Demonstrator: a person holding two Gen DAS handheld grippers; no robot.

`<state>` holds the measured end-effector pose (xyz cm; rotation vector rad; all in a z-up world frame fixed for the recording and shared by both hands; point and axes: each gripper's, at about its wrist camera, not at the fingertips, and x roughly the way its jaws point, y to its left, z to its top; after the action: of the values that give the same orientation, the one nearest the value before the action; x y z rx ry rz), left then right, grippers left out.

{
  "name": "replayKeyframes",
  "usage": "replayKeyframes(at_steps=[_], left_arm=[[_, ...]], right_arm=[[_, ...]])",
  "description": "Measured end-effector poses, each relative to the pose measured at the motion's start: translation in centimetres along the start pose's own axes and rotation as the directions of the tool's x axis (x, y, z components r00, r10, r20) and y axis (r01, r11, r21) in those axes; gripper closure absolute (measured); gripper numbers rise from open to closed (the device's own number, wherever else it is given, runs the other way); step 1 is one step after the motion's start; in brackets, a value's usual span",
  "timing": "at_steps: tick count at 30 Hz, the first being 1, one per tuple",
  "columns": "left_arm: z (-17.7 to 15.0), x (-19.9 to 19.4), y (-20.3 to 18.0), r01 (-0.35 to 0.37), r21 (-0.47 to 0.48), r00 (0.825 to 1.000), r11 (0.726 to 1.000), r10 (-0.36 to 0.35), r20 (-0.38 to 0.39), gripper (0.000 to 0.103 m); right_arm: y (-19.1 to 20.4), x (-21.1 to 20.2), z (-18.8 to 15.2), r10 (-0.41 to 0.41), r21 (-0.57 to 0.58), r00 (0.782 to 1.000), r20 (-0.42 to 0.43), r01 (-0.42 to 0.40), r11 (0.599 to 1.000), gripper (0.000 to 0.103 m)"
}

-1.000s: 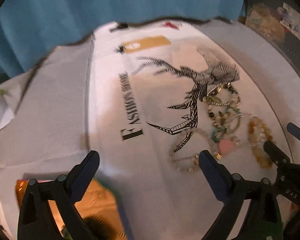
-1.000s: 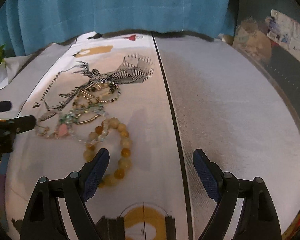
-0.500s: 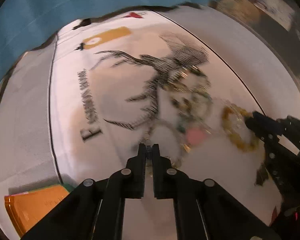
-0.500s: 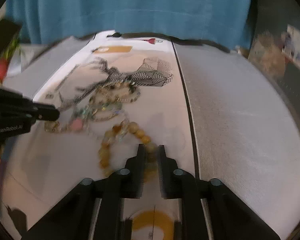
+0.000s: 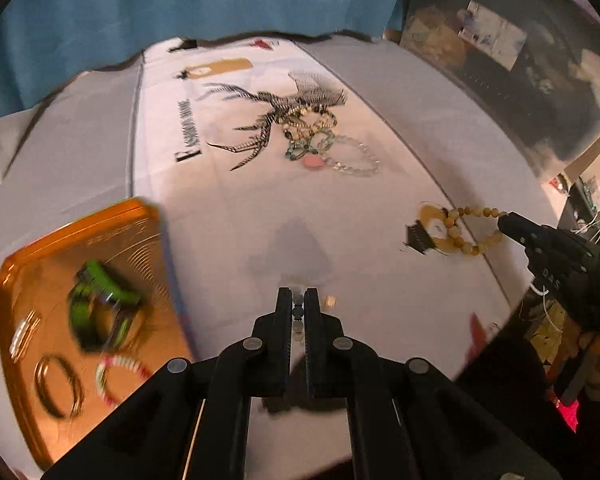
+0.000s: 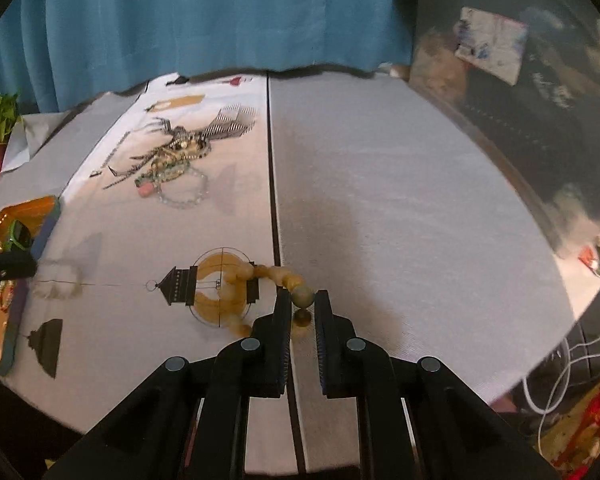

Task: Organize jewelry
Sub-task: 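Carry the pearl and amber bead bracelets in both tools over the copper tray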

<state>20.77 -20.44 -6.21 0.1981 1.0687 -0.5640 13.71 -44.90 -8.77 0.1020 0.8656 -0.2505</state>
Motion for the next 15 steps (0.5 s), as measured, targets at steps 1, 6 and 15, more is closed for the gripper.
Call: replayKeyframes(at_steps=[1,6,15], left_arm=[[-0.3,-0.7,0.0,-0.001,-0.004,1.000,1.000,0.001,0.008,0.099],[-2.4,-5.2,-0.3,-0.001,-0.024,0.998,1.000,0.002,0.066,0.099],[-6.9,-12.8,-1.3,-0.016,-0.032,0.987,0.999,0.021,0.159,0.099]], right_arm=[[0.0,-0.9,0.0,0.002,0.001,1.000,0.014,-0.002,1.000,0.091],[1.2,-4.6,-0.1,0.007,-0.022,0.997,0.073,-0.005,1.000,0.091],[5.1,-11.3,-2.4,0.069,-0.111,0.988,0.140,-0.054,0.992,0.091]])
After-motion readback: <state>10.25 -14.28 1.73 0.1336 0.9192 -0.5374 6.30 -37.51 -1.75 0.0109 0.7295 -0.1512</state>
